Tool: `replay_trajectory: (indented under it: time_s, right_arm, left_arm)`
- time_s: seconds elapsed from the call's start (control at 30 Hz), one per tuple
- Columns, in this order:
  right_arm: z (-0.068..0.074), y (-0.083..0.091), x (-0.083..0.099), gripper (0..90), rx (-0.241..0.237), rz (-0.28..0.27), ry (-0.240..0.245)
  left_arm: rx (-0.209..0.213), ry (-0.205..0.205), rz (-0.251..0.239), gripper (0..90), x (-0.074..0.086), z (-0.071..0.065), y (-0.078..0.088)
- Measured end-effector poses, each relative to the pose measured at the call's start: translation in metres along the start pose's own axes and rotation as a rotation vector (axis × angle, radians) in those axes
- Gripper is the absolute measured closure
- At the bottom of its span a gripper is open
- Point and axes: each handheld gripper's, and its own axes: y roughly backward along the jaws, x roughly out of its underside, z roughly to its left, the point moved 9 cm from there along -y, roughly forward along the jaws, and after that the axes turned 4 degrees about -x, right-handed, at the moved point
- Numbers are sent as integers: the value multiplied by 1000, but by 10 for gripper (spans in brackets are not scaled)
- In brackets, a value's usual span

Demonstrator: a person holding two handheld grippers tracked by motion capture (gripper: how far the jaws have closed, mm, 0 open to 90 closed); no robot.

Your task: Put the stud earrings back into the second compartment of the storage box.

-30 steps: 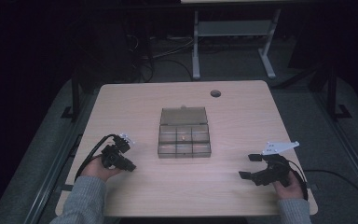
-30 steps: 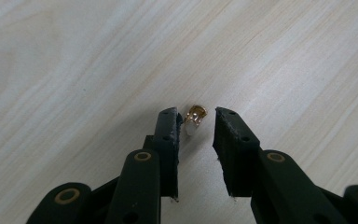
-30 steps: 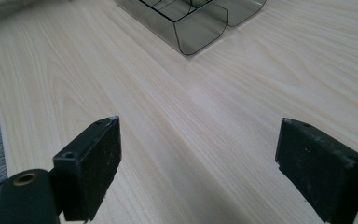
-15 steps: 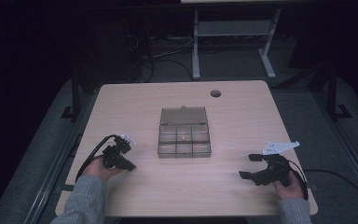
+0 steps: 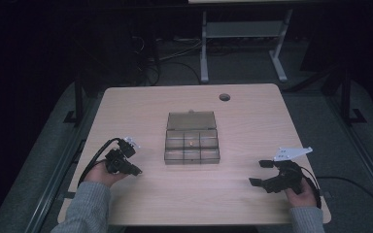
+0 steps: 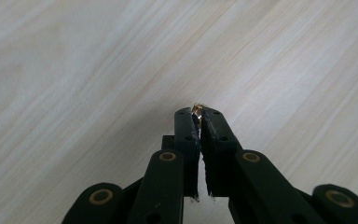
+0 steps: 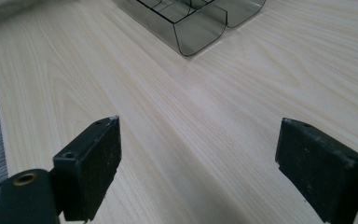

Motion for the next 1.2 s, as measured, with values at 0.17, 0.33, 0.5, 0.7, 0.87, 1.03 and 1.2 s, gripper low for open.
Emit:
replay_trajectory:
  time_s: [0.17, 0.33, 0.5, 0.7, 0.87, 1.03, 1.2]
  right_arm:
    - [0, 0, 0, 140, 0, 1, 2]
    - [0, -1, 0, 140, -3, 2, 6]
    - [0, 0, -1, 140, -3, -2, 7]
    - [0, 0, -2, 141, -5, -8, 7]
    - [0, -1, -2, 140, -8, -11, 11]
    - [0, -1, -3, 140, -15, -13, 4]
    - [0, 0, -3, 140, -14, -15, 6]
  left_arm:
    - [-4, -27, -33, 851, -13, -6, 15]
    - [6, -51, -63, 851, -30, -13, 26]
    - [19, -74, -83, 851, -50, -18, 34]
    - [28, -105, -90, 851, -77, -27, 34]
    - [46, -109, -101, 851, -99, -30, 33]
    - [42, -119, -94, 851, -119, -34, 27]
    - [40, -139, -79, 852, -138, -37, 22]
